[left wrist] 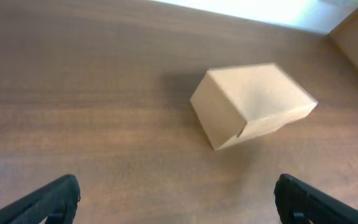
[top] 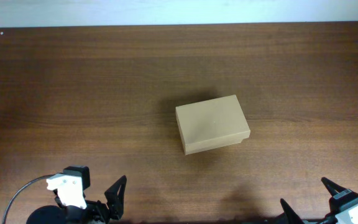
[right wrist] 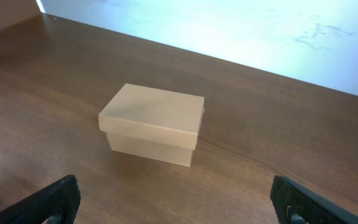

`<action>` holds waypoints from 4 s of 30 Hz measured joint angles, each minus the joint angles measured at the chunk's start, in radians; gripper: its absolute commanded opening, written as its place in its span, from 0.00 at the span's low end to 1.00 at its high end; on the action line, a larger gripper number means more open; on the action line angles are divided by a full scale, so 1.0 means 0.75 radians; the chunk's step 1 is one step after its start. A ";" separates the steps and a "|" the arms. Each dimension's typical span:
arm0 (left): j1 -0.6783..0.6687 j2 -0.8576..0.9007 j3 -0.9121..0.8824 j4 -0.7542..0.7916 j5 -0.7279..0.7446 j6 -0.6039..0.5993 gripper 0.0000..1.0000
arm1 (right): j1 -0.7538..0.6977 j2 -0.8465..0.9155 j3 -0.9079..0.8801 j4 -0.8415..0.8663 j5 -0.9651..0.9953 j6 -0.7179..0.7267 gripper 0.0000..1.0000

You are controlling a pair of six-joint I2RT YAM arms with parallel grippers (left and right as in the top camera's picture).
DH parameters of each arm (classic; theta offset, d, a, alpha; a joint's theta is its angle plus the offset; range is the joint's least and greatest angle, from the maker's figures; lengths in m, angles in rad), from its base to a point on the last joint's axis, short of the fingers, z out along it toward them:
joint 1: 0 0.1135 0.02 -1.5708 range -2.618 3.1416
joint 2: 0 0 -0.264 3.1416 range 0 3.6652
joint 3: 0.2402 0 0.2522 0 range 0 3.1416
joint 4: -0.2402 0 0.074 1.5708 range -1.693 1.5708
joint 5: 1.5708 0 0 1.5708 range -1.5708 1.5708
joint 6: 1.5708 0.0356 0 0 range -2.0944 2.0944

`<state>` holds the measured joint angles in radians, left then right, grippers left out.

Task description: Pack container

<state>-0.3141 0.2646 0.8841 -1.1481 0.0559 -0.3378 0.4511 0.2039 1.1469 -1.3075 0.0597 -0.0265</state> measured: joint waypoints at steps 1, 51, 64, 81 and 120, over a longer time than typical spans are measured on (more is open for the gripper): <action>0.000 0.000 0.000 -0.037 -0.001 -0.001 1.00 | 0.000 0.000 0.000 0.000 0.000 0.000 0.99; 0.284 -0.327 -0.905 0.579 -0.135 0.392 0.99 | 0.000 0.000 -0.003 0.000 0.000 -0.001 0.99; 0.284 -0.327 -0.908 0.579 -0.261 0.392 0.99 | 0.000 0.000 -0.003 0.000 0.000 0.000 0.99; 0.284 -0.327 -0.908 0.579 -0.261 0.392 1.00 | 0.000 0.000 -0.003 -0.001 0.000 0.000 0.99; 0.284 -0.332 -0.914 0.579 -0.271 0.392 1.00 | -0.599 -0.251 -1.248 0.625 -0.026 0.247 0.99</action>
<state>-0.1013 0.0154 0.1989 -0.7136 -0.1474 -0.0437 0.0021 0.0158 0.2108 -0.8387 0.0402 0.1589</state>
